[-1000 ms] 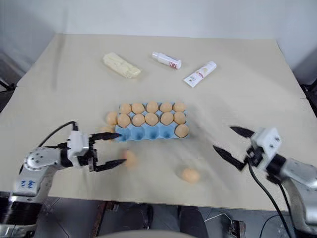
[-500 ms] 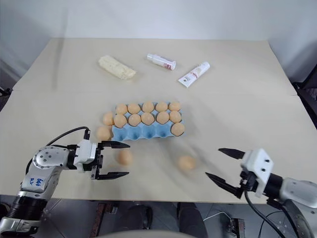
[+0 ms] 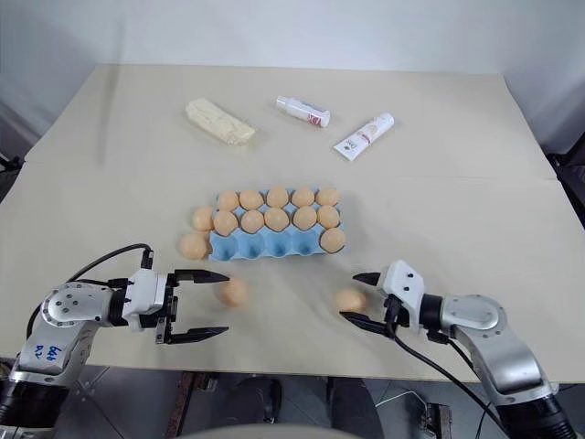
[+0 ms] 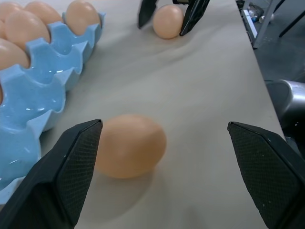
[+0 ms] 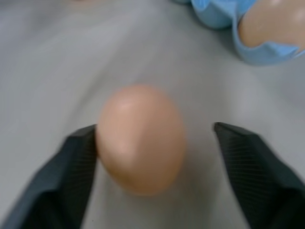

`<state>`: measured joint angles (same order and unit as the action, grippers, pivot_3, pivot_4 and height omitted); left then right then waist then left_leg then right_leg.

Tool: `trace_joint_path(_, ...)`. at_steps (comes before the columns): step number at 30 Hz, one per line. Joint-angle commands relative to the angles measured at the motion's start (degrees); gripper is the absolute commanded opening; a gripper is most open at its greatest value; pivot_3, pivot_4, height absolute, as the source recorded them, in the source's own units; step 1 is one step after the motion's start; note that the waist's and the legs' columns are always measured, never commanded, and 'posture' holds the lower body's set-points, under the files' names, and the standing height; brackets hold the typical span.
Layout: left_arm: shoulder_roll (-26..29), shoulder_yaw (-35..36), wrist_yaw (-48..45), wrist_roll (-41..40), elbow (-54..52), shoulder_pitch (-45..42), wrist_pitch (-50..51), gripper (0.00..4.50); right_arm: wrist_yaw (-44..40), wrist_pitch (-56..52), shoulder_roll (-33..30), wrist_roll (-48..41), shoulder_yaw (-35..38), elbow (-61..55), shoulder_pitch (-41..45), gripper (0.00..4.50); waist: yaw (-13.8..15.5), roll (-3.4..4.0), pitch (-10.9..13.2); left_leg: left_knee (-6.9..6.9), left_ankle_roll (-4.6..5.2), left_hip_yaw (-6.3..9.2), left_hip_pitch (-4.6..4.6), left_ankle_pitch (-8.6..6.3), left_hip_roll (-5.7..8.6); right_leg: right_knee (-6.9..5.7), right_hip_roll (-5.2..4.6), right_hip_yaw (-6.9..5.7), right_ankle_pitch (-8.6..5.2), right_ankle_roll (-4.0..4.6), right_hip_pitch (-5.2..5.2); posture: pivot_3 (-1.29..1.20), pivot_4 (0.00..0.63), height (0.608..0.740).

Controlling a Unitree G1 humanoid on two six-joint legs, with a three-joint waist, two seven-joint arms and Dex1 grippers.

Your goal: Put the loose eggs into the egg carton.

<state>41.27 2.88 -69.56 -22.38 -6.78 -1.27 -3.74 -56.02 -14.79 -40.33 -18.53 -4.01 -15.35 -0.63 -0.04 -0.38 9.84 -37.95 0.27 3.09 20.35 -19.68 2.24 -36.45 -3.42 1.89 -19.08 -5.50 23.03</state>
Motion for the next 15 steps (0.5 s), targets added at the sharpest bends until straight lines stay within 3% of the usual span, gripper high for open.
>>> trace_joint_path(1, 0.61, 1.87, 1.25, -0.59, -2.02, 0.27, -0.05, 4.5, -0.36, 2.35, 1.61, 0.07, -0.59, 0.01, 0.97, 2.5, 0.0, 0.0, 0.0, 0.0, 0.0, 0.0, 0.0, 0.0, 0.0, 0.0, 0.0, 0.0, 0.0, 0.0, 0.0, 0.0, 0.15, 0.74)
trace_joint_path(3, 0.51, 2.35, 2.03, -0.63, -2.0, 0.27, 0.18, 4.5, -0.76, 2.53, 2.07, -0.72, -0.56, -0.7, 0.9, 1.84, -0.04, 0.0, 0.0, 0.0, 0.0, 0.0, -0.01, 0.0, 0.0, -0.02, 0.01, 0.0, 0.0, 0.0, 0.0, 0.0, 0.15, 0.74)
trace_joint_path(5, 0.32, 3.35, 3.48, -0.77, -1.89, 0.66, 0.39, 4.5, -0.13, 2.12, 2.46, -1.16, -0.05, -2.46, 1.06, 1.45, -0.05, 0.0, 0.0, 0.0, 0.01, 0.0, -0.01, -0.01, 0.0, -0.05, 0.01, 0.0, 0.0, 0.0, 0.0, 0.0, 0.15, 0.74)
trace_joint_path(9, -0.7, 8.68, 9.18, -1.19, -2.29, 5.52, 1.73, 4.5, 4.27, -4.65, 5.77, -7.32, 1.27, -10.68, 7.24, 1.39, -1.05, 0.02, 0.03, 0.02, 0.01, -0.01, -0.01, -0.02, -0.03, -0.12, 0.04, 0.05, 0.0, 0.0, 0.09, 0.0, 0.15, 0.74)
trace_joint_path(15, -2.03, 11.65, 12.51, -1.37, -2.25, 8.77, 2.86, 4.5, 9.28, -10.3, 10.55, -5.6, -2.01, -6.6, 19.22, 1.39, -0.72, -0.02, 0.05, 0.02, 0.11, 0.02, -0.01, -0.04, 0.0, -0.3, 0.01, 0.0, 0.0, 0.01, 0.15, 0.0, 0.15, 0.74)
